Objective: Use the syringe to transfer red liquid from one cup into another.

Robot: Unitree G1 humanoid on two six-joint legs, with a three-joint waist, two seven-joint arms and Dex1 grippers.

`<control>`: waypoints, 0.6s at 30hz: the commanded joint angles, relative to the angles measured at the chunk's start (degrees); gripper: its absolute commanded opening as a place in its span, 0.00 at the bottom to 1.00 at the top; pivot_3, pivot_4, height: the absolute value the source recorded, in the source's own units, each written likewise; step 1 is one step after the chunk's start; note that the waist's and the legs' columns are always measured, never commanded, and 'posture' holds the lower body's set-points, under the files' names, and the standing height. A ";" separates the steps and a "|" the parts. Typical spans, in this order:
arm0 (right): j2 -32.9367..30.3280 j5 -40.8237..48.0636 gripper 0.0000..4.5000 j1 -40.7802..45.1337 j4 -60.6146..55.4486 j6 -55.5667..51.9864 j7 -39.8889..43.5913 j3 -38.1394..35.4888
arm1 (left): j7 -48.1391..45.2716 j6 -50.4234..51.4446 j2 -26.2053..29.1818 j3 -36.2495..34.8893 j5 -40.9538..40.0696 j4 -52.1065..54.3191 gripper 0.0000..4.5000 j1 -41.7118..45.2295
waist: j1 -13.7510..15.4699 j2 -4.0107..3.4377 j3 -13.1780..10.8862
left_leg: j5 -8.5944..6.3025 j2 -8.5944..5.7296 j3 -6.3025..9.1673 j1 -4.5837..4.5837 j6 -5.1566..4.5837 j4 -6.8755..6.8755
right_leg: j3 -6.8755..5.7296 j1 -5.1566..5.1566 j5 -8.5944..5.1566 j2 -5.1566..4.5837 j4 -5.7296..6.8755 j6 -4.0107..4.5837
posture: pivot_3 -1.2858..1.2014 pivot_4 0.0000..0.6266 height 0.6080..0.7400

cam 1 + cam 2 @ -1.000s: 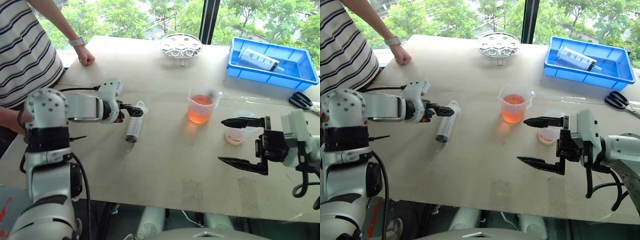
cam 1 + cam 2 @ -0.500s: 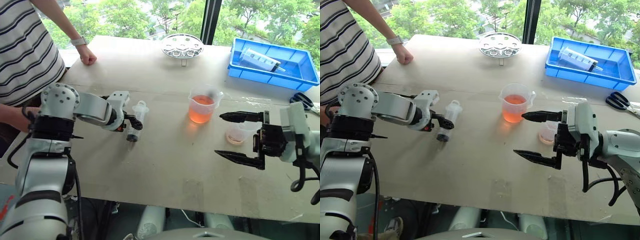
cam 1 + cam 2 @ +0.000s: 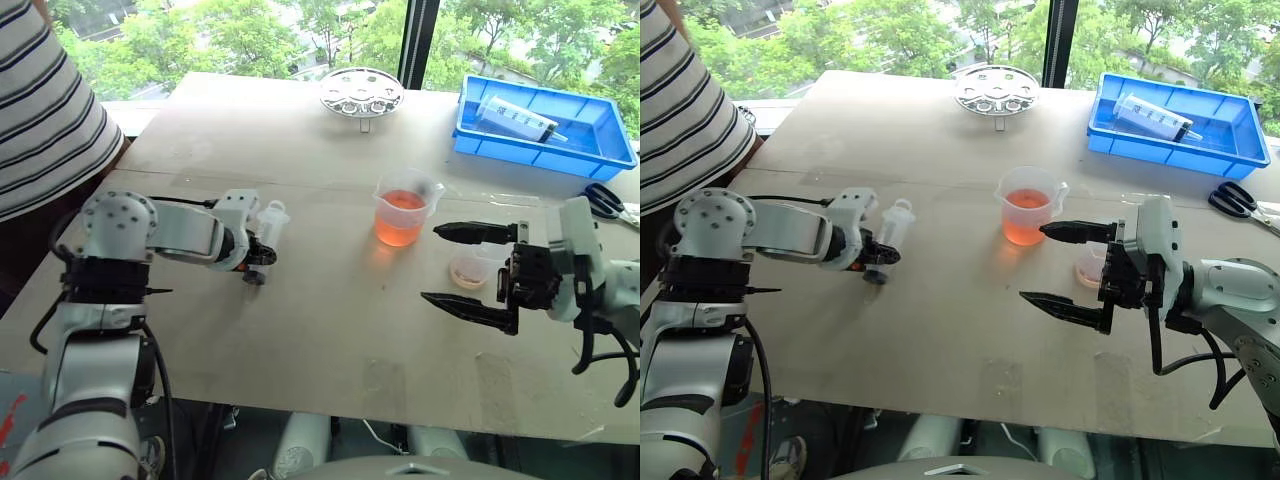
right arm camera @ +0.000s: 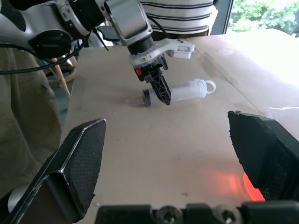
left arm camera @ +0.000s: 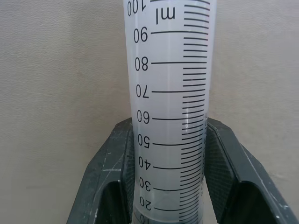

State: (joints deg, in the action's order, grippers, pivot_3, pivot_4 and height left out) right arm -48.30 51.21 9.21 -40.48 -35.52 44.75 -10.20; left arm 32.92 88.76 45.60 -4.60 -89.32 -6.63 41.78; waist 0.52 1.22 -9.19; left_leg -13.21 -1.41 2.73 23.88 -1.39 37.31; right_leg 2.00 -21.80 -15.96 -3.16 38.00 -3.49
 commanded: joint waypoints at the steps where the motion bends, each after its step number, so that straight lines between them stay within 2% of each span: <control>1: 1.72 -0.79 1.00 2.76 -0.34 -0.27 -5.63 -1.33 | -14.76 -12.31 -1.07 -10.63 1.18 14.72 0.31 -0.43 | 0.32 0.02 -0.01 | 0.01 0.01 0.01 0.02 0.02 0.00 | -0.02 -0.01 0.00 0.00 -0.01 0.01 | 0.52 0.24 1.00; 4: 3.31 4.11 1.00 8.01 2.28 -4.59 -10.79 -1.79 | -32.12 -21.50 -1.70 -8.42 10.14 24.83 0.31 -0.67 | 0.43 0.01 -0.02 | 0.02 -0.04 -0.01 0.02 0.03 0.01 | -0.05 0.04 0.00 -0.05 -0.06 0.03 | 0.52 0.24 1.00; 8: 1.80 3.33 1.00 18.67 6.68 -12.58 -19.86 -1.16 | -46.56 -40.03 -10.16 3.39 29.41 24.27 0.31 4.52 | 0.74 -0.05 0.01 | 0.04 -0.25 -0.04 -0.02 0.00 0.01 | -0.06 0.12 0.00 -0.19 -0.06 0.04 | 0.52 0.24 1.00; 11: 2.57 4.56 1.00 23.95 10.77 -15.64 -21.22 -0.77 | -54.97 -48.57 -14.50 10.54 40.27 17.82 0.31 7.44 | 0.42 -0.03 0.00 | 0.06 -0.28 -0.10 -0.02 -0.04 0.01 | -0.05 0.14 0.00 -0.13 -0.08 0.03 | 0.52 0.24 1.00; 13: 2.90 3.49 1.00 27.75 13.59 -18.03 -23.79 -0.33 | -61.55 -57.86 -19.36 12.99 46.79 8.15 0.31 9.33 | 0.19 -0.05 0.01 | 0.06 -0.26 -0.12 0.03 -0.08 -0.05 | -0.06 0.10 0.00 -0.03 -0.12 0.03 | 0.52 0.24 1.00; 18: 4.64 1.53 1.00 33.51 16.74 -22.00 -28.88 0.15 | -73.09 -73.70 -26.65 14.84 57.20 -9.58 0.31 11.90 | -0.39 -0.06 -0.02 | 0.04 -0.12 -0.37 0.08 -0.12 -0.12 | -0.03 -0.06 -0.01 0.06 -0.15 0.01 | 0.52 0.24 1.00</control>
State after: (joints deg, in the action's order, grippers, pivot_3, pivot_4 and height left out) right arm -44.14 52.97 40.88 -23.51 -56.45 17.76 -9.33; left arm -36.04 20.69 20.00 11.06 -34.88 -12.58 51.79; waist 0.13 1.16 -9.21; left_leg -13.19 -1.49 2.33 23.98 -1.55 37.17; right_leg 1.99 -21.87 -15.97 -3.09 37.82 -3.49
